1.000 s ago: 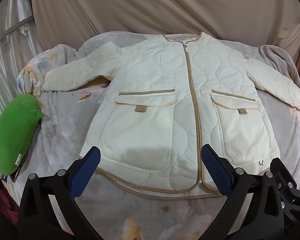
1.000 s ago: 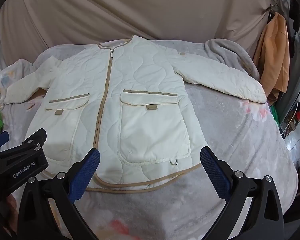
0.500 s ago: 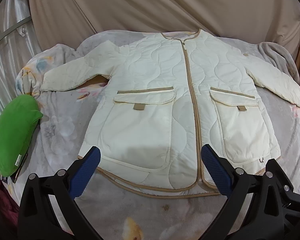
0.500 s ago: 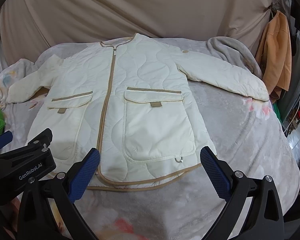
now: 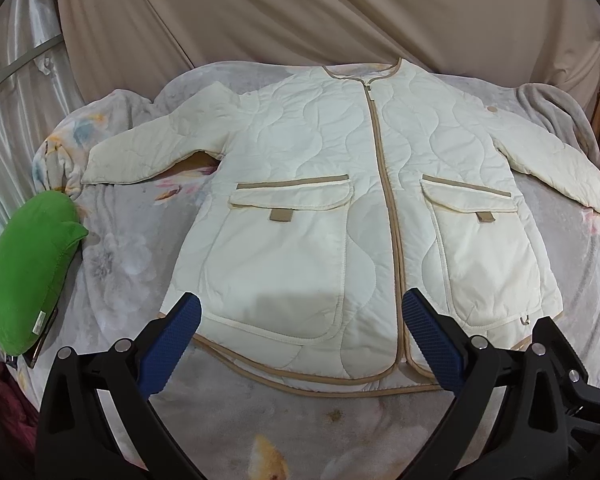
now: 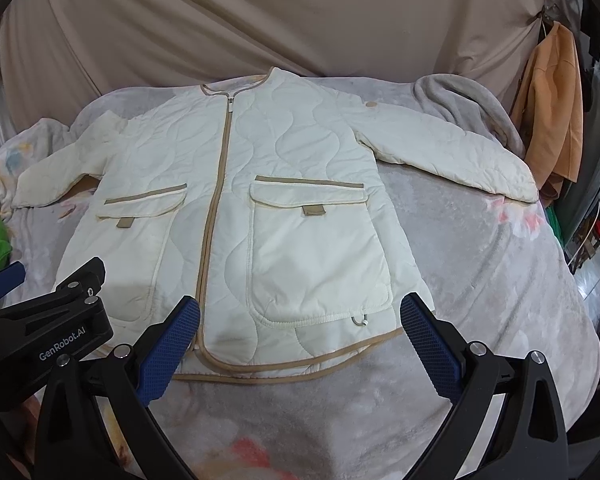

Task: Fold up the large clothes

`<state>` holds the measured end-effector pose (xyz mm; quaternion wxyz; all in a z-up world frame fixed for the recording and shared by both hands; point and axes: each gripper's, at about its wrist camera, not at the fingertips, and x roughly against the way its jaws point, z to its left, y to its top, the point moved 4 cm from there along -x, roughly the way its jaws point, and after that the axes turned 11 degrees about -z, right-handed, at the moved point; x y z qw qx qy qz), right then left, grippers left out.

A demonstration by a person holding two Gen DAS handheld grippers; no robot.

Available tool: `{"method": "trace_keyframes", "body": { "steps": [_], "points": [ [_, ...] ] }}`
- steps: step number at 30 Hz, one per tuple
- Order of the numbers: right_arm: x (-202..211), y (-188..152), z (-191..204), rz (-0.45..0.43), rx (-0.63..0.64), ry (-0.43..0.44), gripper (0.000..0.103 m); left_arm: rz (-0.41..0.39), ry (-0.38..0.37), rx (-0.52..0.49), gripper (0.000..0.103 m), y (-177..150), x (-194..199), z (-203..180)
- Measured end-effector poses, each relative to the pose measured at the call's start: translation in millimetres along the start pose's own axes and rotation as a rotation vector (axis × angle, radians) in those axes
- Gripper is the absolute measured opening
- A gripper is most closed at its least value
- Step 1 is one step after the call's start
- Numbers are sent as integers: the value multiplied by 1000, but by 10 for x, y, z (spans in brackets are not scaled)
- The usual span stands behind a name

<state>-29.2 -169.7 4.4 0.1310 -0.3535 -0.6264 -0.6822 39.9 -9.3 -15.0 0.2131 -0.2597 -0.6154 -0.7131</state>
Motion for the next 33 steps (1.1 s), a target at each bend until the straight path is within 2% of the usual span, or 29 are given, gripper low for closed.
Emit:
{"method": "trace_keyframes", "body": {
  "steps": [33],
  "points": [
    [-81,-94,57,28,-17,19,98,4,8,-7,98,-18,-20,45]
  ]
}}
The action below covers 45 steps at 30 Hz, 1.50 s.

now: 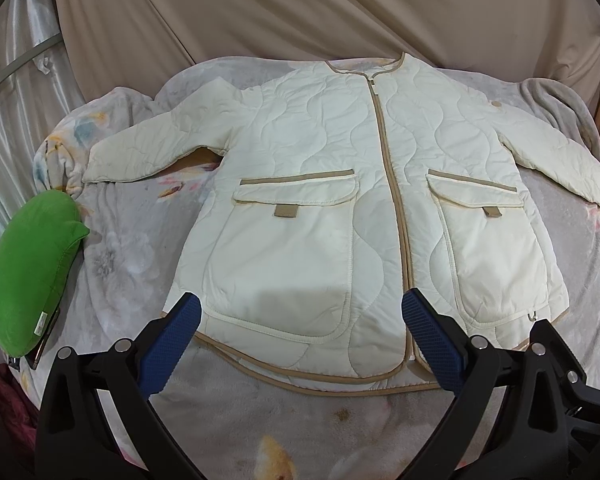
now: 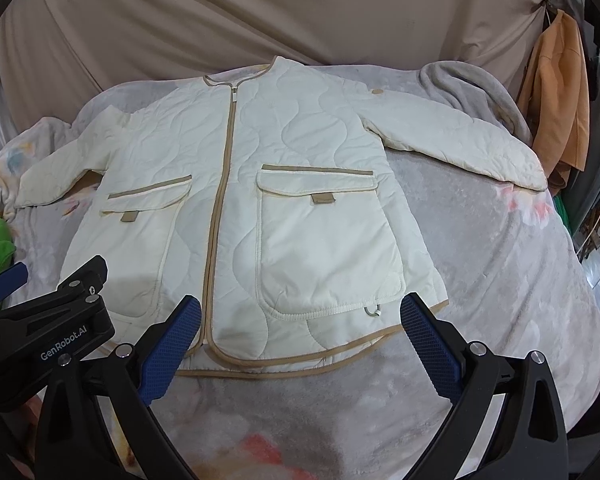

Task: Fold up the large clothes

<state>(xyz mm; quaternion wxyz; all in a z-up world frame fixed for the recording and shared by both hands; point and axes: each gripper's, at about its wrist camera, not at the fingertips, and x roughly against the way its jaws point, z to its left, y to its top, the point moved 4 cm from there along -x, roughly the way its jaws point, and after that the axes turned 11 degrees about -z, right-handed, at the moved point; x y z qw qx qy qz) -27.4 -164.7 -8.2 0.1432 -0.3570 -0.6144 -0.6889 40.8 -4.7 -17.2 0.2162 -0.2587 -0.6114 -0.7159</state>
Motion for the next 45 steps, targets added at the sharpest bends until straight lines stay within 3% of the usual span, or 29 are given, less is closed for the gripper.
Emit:
{"method": "trace_keyframes", "body": {
  "steps": [25,33,38,42,45],
  "points": [
    [-20,-18,-1,5,-5,-9,98,10,-3,-1,98,-56,-42,19],
    [-117,14,-160,-18,-13,5,98,47,-18,30,98,-48,-245,162],
    [-237,189,-1017,-82,-123,-114,98,42,-34,94,98,66,-520,494],
    [-472,401,-2025,-169,-326,-142,98,6,52,109,98,266,-728,691],
    [-908,592,-2837,-206,-469,-170,98,-17,102,122,98,428,-827,723]
  ]
}}
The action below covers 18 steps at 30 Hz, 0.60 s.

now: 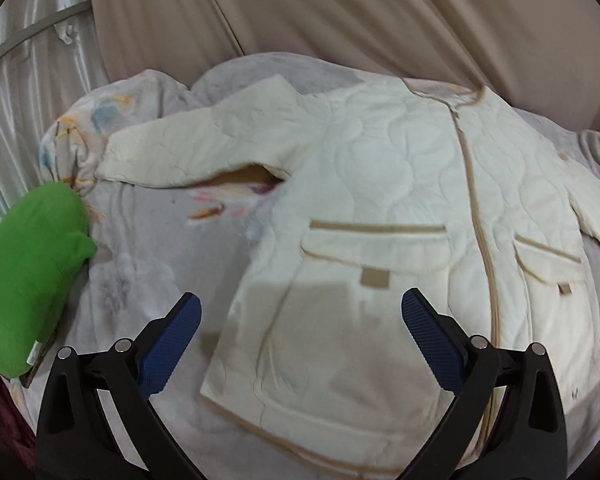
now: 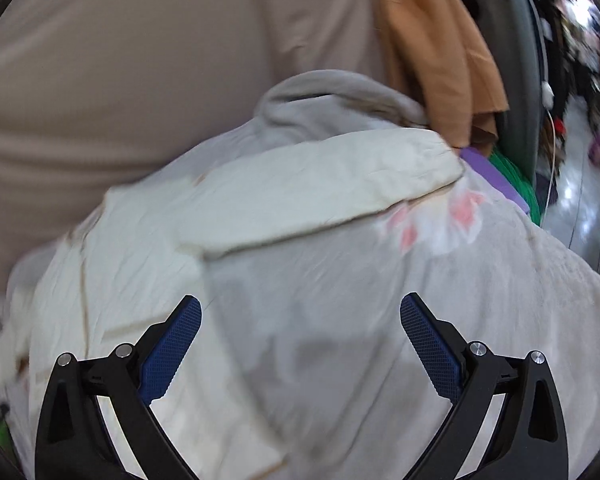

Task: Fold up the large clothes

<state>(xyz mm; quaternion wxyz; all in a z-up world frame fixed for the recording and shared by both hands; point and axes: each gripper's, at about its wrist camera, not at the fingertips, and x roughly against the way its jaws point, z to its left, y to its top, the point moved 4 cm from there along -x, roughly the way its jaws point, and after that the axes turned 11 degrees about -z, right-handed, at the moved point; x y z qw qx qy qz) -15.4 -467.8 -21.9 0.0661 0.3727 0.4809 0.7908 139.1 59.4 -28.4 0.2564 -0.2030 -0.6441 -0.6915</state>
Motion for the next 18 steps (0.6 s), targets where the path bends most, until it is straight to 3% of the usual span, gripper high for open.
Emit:
{"method": "trace_keyframes", "body": {
  "steps": [6,10,15,16,17,18],
  "points": [
    [-1273,323,-690,32,-172,-41,98,12,-11,44,98,139,-234,-313],
    [-1860,280,-829,83,-176,-63,95,52,-36,53,98,163,-379,-553],
    [-2211,260,-812,121,-168,-62,69,58,-38,69,98,226,-534,-716],
    [-2228,305,-782,103,-167,-61,57,55,-38,73,98,249,-566,-727],
    [-2233,344,-753,95,-166,-62,39,50,-38,78,94,276,-602,-730],
    [-2221,400,-713,84,-163,-67,26,48,-48,82,86,300,-636,-728]
  ]
}}
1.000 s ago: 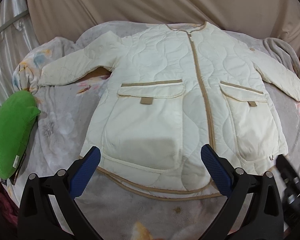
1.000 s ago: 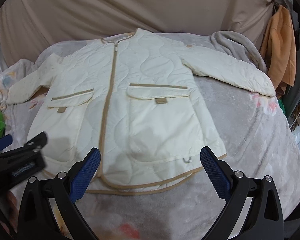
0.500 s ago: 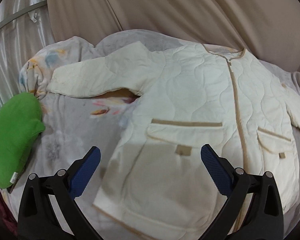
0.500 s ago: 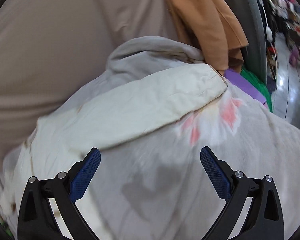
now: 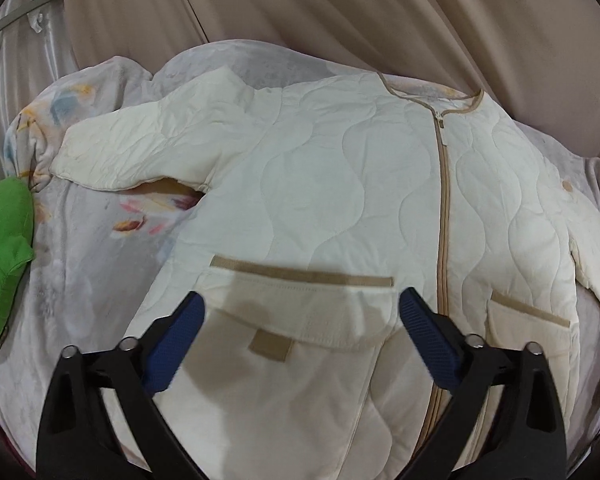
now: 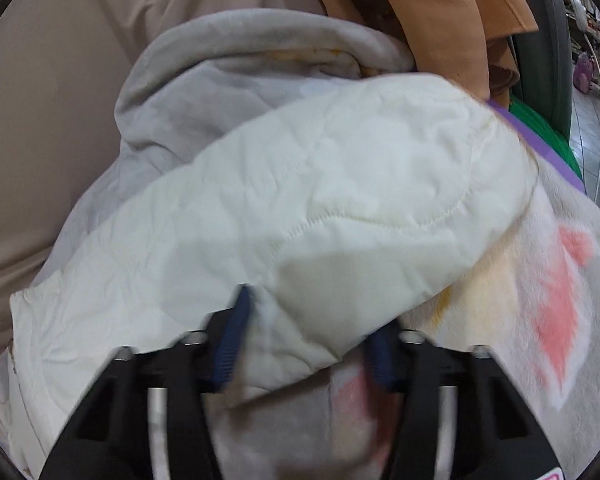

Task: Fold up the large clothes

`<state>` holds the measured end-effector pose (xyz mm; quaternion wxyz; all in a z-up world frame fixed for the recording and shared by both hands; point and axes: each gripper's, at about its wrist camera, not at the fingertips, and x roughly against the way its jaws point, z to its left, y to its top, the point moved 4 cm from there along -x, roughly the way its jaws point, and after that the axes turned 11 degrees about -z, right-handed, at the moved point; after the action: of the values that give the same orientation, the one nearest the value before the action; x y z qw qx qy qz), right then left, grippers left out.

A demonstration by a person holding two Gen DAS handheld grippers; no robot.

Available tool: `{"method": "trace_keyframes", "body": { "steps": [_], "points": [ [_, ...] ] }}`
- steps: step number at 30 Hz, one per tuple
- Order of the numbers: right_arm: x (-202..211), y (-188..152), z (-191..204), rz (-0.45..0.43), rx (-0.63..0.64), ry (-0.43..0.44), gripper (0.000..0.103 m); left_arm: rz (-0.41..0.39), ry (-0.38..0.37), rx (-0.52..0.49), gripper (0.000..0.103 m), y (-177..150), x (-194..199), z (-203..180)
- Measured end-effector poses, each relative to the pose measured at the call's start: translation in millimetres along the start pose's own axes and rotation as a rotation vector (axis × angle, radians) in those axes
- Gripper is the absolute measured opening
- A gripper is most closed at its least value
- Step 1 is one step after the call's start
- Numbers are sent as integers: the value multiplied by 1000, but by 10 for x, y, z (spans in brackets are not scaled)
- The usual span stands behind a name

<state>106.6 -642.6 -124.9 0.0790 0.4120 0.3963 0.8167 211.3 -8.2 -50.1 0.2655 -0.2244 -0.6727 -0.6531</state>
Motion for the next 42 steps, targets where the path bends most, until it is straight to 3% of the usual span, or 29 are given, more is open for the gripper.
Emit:
{"method": "trace_keyframes", "body": {
  "steps": [1,4,7,9,11,13,15,16,17,19,22,25,31,34,35,36,37,39,41,42],
  "points": [
    [34,71,101,-18,1,35,8,1,-12,3,83,28,-47,4],
    [283,298,644,-108,44,136,8,-5,-13,22,81,124,-186,85],
    [673,380,1595,-182,157,315,7,-21,-8,43,81,255,-270,228],
    [918,250,2276,-190,251,441,7,-40,-8,57,81,355,-282,346],
    [1141,-141,3075,-136,372,599,8,-58,-1,65,81,460,-285,478],
    [1293,-694,3661,-69,511,699,12,-76,2,75,84,546,-278,611],
    [1394,-1342,4050,-12,656,743,23,-91,-9,95,89,611,-281,746],
    [1422,-1753,4194,25,741,757,41,-94,-13,105,90,632,-295,803],
    [1430,-2027,4250,44,795,753,46,-91,-24,118,92,647,-325,854],
    [1411,-2412,4257,76,862,730,46,-74,-62,139,93,646,-403,906],
    [1441,-2595,4008,126,827,712,46,-26,-126,173,93,593,-595,891],
    [1396,-2459,3626,178,715,663,47,12,-184,208,94,550,-763,791],
    [1149,-1947,2915,188,481,504,47,127,-271,325,94,446,-1302,505],
    [970,-1770,2563,209,352,449,48,128,-272,339,92,440,-1455,363],
    [918,-1732,2519,221,320,437,48,119,-265,327,84,451,-1480,316],
    [860,-1726,2439,234,286,427,48,112,-266,312,68,459,-1491,272],
    [798,-1717,2354,248,247,423,48,110,-285,298,59,477,-1502,224],
    [717,-1700,2300,265,193,423,48,111,-333,310,24,524,-1508,166],
    [655,-1665,2315,272,163,425,48,93,-340,347,7,597,-1485,187],
    [642,-1644,2354,274,164,429,45,72,-352,359,7,645,-1461,200]
  ]
}}
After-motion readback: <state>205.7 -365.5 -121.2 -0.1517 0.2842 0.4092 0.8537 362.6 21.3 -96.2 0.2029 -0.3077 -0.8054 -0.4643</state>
